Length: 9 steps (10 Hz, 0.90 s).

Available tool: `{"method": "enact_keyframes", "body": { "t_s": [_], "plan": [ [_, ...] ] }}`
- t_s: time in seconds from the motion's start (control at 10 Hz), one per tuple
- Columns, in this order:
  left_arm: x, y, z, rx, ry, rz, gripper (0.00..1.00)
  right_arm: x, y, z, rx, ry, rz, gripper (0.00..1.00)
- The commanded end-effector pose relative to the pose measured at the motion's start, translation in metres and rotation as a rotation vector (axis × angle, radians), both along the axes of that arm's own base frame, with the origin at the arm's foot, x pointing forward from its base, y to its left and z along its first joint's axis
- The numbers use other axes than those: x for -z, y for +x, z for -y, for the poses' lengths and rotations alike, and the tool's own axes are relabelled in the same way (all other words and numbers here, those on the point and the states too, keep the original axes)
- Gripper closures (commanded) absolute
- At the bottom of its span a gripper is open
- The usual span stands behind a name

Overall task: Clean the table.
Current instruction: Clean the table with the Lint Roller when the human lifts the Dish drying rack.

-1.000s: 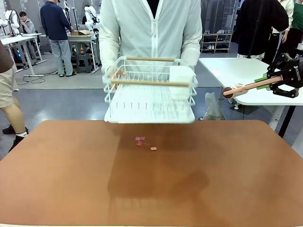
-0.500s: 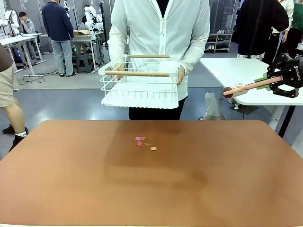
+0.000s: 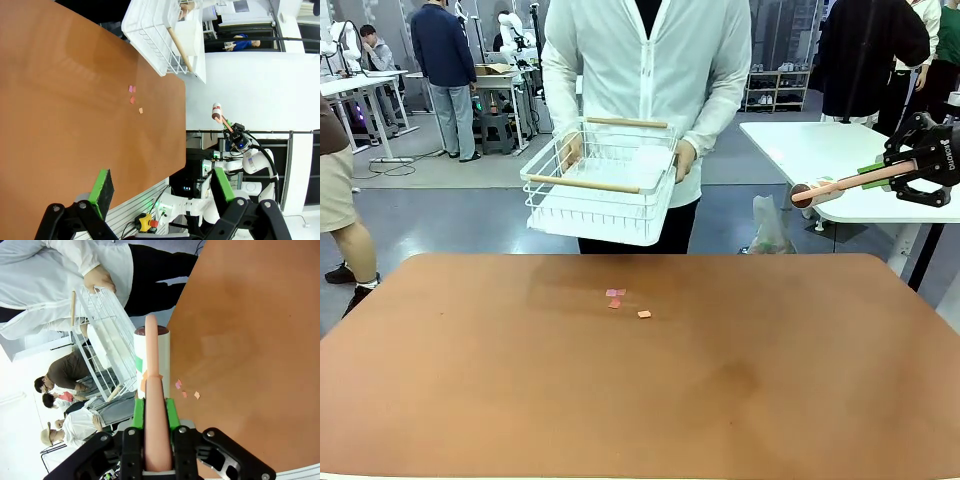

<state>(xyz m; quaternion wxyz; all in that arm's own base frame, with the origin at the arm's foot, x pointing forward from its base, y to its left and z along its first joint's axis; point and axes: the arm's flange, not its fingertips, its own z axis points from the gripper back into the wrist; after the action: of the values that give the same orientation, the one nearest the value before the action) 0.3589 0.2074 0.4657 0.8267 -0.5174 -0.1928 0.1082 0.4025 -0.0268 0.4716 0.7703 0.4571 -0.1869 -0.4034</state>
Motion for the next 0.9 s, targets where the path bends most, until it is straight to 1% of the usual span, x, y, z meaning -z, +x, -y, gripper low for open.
{"method": "enact_keyframes", "body": {
  "t_s": [0.0,0.1,0.2,0.3,0.4,0.5,0.6,0.7,0.8],
  "plan": [
    [0.000,-0.003,-0.001,0.014,-0.005,0.010,0.00,-0.012,0.005,0.005,-0.089,-0.101,0.016,0.79],
    [0.000,-0.003,-0.001,0.014,-0.005,0.010,0.00,-0.025,0.021,0.009,-0.277,-0.092,-0.007,0.79],
    [0.000,-0.003,-0.001,0.014,-0.005,0.010,0.00,-0.033,0.044,0.008,-0.459,-0.091,-0.007,0.79],
    [0.000,-0.003,-0.001,0.014,-0.005,0.010,0.00,-0.030,0.072,0.000,-0.626,-0.150,0.016,0.79],
    [0.000,-0.003,-0.001,0.014,-0.005,0.010,0.00,-0.015,0.097,-0.021,-0.702,-0.193,0.024,0.79],
    [0.000,-0.003,-0.001,0.014,-0.005,0.010,0.00,0.007,0.113,-0.049,-0.822,-0.181,0.041,0.79],
    [0.000,-0.003,-0.001,0.014,-0.005,0.010,0.00,0.035,0.128,-0.081,-0.873,-0.166,0.048,0.79],
    [0.000,-0.003,-0.001,0.014,-0.005,0.010,0.00,0.055,0.131,-0.105,-0.936,-0.114,0.023,0.79],
    [0.000,-0.003,-0.001,0.014,-0.005,0.010,0.00,0.069,0.132,-0.119,-0.952,-0.121,-0.002,0.79]
  ]
}}
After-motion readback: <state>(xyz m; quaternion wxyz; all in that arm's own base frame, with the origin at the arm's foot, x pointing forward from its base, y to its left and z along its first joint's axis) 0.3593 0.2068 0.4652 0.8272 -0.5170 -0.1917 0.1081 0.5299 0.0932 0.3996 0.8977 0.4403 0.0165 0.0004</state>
